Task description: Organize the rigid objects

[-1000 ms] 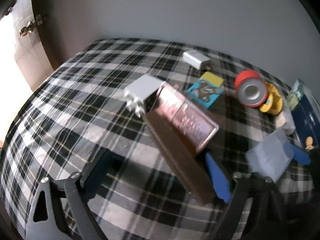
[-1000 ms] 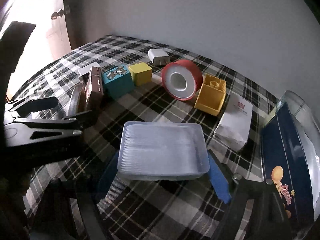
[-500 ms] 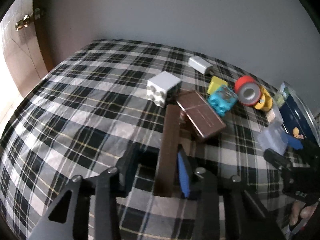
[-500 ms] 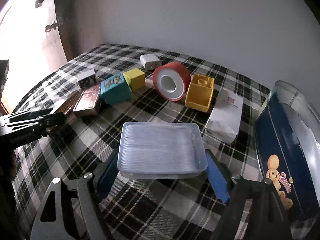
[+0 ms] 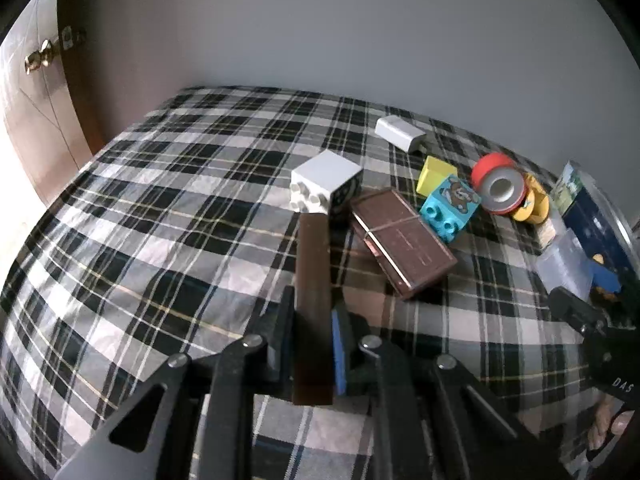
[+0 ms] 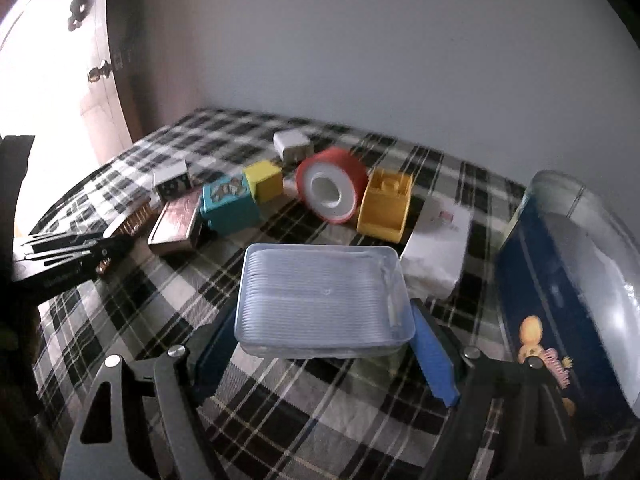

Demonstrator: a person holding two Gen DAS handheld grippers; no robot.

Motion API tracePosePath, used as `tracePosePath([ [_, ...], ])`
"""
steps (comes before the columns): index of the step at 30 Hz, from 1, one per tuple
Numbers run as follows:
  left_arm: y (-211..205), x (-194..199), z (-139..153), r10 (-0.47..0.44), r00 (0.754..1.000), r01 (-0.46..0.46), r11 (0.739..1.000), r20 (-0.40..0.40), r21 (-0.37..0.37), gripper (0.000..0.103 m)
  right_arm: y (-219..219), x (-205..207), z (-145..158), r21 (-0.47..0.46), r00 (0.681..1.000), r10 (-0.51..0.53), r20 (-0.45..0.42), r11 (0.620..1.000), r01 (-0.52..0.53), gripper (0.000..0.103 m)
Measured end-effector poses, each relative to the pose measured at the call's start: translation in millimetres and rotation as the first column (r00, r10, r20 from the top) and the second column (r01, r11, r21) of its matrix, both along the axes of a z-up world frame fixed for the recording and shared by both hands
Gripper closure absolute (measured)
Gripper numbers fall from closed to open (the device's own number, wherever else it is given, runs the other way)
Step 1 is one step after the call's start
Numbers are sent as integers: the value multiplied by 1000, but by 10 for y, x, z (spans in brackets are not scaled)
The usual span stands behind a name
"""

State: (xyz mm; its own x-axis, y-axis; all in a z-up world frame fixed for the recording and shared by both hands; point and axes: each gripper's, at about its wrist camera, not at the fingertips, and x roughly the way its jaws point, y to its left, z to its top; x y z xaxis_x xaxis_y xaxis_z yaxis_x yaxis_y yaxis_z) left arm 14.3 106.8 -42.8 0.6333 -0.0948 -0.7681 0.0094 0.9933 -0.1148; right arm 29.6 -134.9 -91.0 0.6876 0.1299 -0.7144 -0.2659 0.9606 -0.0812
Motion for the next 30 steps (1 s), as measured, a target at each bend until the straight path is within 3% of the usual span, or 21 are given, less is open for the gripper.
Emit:
tracePosePath([
  [3,42,-80,58,5,999,0,996,50,-91,90,-30,-37,84,44,999,9,31,999,-10,21],
  [8,-44,-225,267,7,989,9,994,150,-105,90,-116,-151,294,122,993,16,117,992,-31,21],
  [13,-293,-349,558,-41,961,60,996,274,-61,90,-333,-318,544,163,970,-42,238,987,3,21],
  [16,-484,-381,669,-64,946,90,994,318,-69,90,-599,-453,660,182,943,-124,309,981,69,21],
  [24,-1132,-334,812,-168,923,203,977,347,-69,90,-1190,-643,822,251,878,-288,382,947,201,21],
  [30,-1663,-299,913,-246,892,291,954,379,-65,90,-1577,-770,933,272,801,-416,431,906,324,21],
])
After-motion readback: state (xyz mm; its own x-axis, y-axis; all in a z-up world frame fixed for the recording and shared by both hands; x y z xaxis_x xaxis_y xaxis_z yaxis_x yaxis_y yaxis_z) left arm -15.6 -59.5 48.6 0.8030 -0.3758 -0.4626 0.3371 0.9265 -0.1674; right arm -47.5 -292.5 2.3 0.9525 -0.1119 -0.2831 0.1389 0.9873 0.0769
